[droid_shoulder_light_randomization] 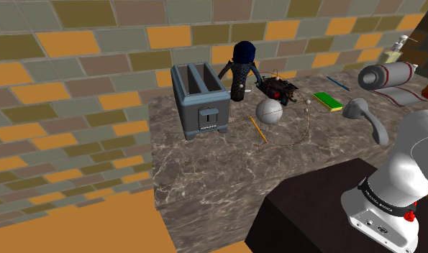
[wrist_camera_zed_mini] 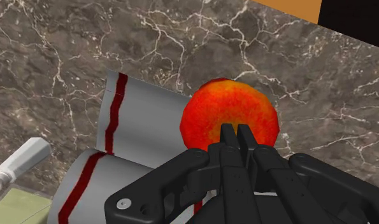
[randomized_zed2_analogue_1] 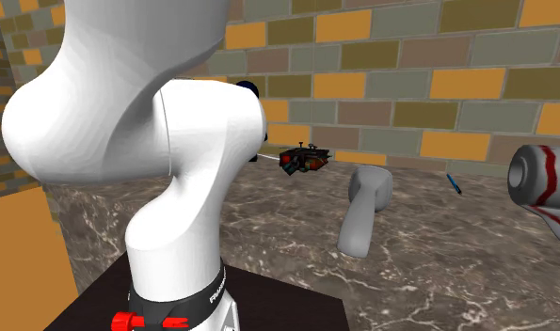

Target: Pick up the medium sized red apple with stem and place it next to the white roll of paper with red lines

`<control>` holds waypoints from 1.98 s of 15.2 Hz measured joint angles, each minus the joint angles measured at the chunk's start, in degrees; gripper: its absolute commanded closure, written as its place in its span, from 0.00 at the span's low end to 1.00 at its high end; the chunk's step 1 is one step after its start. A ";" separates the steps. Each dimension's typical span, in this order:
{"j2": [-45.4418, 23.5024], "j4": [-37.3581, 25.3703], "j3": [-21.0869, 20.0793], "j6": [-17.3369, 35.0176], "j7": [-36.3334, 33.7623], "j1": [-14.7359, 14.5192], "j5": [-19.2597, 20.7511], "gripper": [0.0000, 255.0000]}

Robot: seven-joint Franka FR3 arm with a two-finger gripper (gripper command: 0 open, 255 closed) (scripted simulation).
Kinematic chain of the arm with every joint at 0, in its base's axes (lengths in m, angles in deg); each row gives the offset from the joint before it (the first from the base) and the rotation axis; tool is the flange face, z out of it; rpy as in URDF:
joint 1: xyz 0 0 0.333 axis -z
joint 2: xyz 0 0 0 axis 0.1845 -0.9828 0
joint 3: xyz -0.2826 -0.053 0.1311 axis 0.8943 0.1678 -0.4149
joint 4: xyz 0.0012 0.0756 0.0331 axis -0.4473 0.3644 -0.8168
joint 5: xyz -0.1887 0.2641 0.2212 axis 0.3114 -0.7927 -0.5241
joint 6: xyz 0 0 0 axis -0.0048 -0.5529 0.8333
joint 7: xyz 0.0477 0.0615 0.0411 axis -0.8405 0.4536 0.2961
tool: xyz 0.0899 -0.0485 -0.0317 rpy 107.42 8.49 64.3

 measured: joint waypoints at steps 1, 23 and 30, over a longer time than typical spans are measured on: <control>0.24 0.61 0.26 0.68 -0.13 0.02 0.29 1.00; 3.13 6.91 3.92 8.40 -2.22 -0.56 4.06 0.00; 1.04 4.37 1.05 4.37 -0.67 1.20 1.58 0.00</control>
